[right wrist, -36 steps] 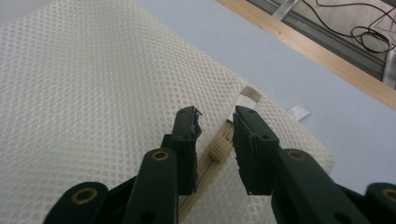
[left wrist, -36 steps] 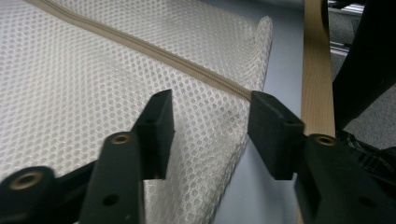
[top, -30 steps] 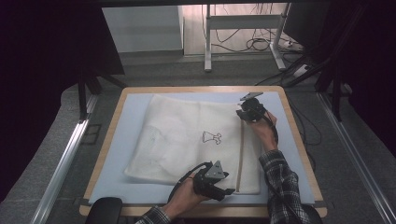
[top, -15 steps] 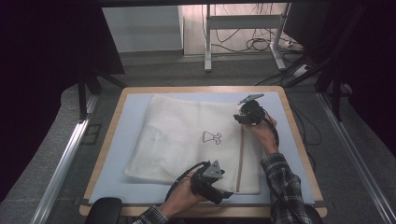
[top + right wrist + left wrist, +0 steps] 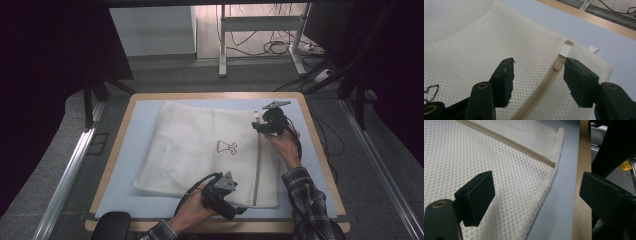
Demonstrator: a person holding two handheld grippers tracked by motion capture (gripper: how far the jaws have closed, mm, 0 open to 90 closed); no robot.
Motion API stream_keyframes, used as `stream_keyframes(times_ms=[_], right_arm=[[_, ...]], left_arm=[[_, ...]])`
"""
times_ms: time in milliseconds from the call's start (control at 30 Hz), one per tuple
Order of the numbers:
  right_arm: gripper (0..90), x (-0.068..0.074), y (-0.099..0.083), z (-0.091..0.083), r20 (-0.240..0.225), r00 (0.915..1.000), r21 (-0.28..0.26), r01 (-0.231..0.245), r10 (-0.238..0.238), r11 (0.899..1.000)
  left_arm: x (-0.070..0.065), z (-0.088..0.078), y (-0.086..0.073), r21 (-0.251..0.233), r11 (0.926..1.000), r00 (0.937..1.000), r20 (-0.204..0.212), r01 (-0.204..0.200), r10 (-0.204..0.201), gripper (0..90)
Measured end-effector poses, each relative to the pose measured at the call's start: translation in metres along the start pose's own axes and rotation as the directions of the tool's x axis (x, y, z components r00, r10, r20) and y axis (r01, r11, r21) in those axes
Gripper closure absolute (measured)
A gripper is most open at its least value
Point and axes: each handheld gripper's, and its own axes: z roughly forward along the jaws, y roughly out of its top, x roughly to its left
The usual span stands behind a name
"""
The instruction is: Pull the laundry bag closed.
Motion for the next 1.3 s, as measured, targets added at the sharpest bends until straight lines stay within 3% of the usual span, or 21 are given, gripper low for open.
stream_keyframes(times_ms=[467, 767, 867, 933, 967, 1000, 1300], right_arm=[[23.4, 0.003, -0.008, -0.017, -0.078, 0.9952, -0.014, -0.061, 0.06, 0.998], [14.8, 0.004, -0.012, -0.026, -0.103, 0.9917, -0.032, -0.081, 0.077, 0.996], [12.1, 0.007, -0.012, -0.03, -0.101, 0.993, -0.034, -0.065, 0.062, 0.997], [10.8, 0.01, -0.014, -0.031, -0.097, 0.9943, -0.037, -0.048, 0.045, 0.998], [10.1, 0.012, -0.014, -0.032, -0.095, 0.9947, -0.036, -0.042, 0.039, 0.998], [9.0, 0.013, -0.015, -0.032, -0.094, 0.995, -0.033, -0.034, 0.031, 0.999], [6.4, 0.024, -0.018, -0.038, -0.1, 0.9949, -0.046, 0.008, -0.012, 0.999]], left_arm=[[0.004, -0.011, -0.004, -0.006, 1.0, 1.0, -0.006, 0.004, -0.004, 9.5], [0.003, -0.014, -0.007, 0.027, 0.9992, 0.9992, -0.024, -0.03, 0.03, 5.9], [0.002, -0.014, -0.009, 0.028, 0.9993, 0.9991, -0.033, -0.026, 0.027, 4.3], [0.004, -0.017, -0.009, 0.053, 0.9972, 0.9976, -0.041, -0.053, 0.055, 4.0], [0.002, -0.016, -0.01, 0.028, 0.9992, 0.9987, -0.042, -0.029, 0.03, 3.9], [0.004, -0.019, -0.01, 0.047, 0.9977, 0.9978, -0.043, -0.048, 0.05, 3.8], [0.003, -0.026, -0.013, 0.034, 0.999, 0.9973, -0.067, -0.03, 0.032, 2.9]])
